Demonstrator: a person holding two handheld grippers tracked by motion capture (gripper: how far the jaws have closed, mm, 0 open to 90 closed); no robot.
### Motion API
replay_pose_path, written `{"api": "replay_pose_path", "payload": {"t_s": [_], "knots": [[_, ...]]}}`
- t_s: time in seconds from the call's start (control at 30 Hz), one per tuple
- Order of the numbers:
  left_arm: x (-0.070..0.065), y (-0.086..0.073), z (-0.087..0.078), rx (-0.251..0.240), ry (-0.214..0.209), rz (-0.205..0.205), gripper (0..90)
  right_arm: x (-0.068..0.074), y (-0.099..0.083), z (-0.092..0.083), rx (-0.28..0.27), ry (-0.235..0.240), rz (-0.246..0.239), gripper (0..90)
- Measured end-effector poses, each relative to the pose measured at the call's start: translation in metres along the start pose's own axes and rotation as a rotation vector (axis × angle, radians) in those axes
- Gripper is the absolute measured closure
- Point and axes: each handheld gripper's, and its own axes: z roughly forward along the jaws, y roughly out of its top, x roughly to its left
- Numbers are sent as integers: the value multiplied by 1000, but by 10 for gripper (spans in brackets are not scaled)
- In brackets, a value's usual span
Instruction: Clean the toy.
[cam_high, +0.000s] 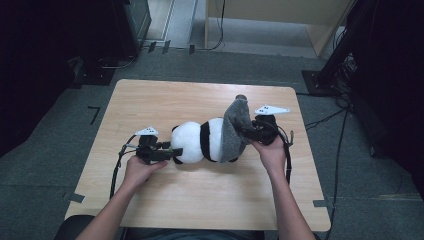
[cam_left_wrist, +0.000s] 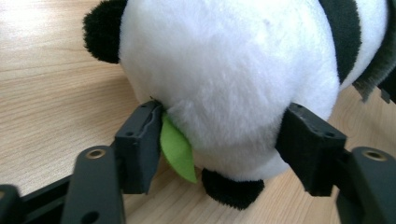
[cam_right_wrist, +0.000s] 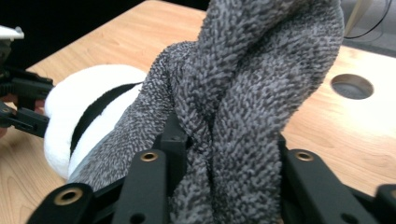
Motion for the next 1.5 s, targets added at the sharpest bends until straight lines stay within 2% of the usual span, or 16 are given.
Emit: {"api": "replay_pose_path", "payload": {"t_s": [0.13, 0.23, 0.37, 0.5, 0.67, 0.8, 0.9, 1.0, 1.07, 1.1, 1.2, 1.3, 1.37, 1.47, 1.5], "knots": [[2, -1, 2, -7, -6, -13, 265, 4, -3, 9, 5, -5, -14, 637], [3, -1, 3, -16, -13, -18, 252, 3, -5, 10, 1, -6, 3, 641], [2, 0, 3, -23, -24, -4, 319, -2, -10, 12, -13, 7, 32, 648], [2, 1, 3, -24, -28, -5, 333, -8, -13, 13, -15, 26, 69, 646], [2, 1, 3, -24, -27, -5, 333, -11, -16, 13, -5, 8, 68, 660], [2, 1, 3, -23, -26, -6, 333, -16, -21, 16, 20, -1, 92, 673], [3, 1, 3, -21, -26, -6, 334, -21, -26, 20, 57, -18, 110, 685], [3, 1, 2, -16, -24, 0, 337, -23, -36, 33, 167, -50, 100, 698], [2, 1, 2, -14, -24, 1, 338, -22, -42, 44, 227, -48, 90, 697], [2, 1, 2, -13, -23, 1, 338, -20, -47, 54, 274, -48, 70, 698], [3, 1, 2, -12, -24, -1, 338, -19, -49, 61, 293, -52, 60, 698], [3, 1, 2, -12, -25, -2, 338, -23, -52, 64, 293, -36, 85, 698], [2, 1, 2, -9, -24, 1, 338, -25, -54, 65, 313, -36, 92, 697], [2, 1, 2, -8, -25, -2, 339, -28, -53, 63, 321, -48, 92, 704], [3, 1, 1, -7, -25, -3, 338, -30, -50, 57, 312, -62, 81, 708]]}}
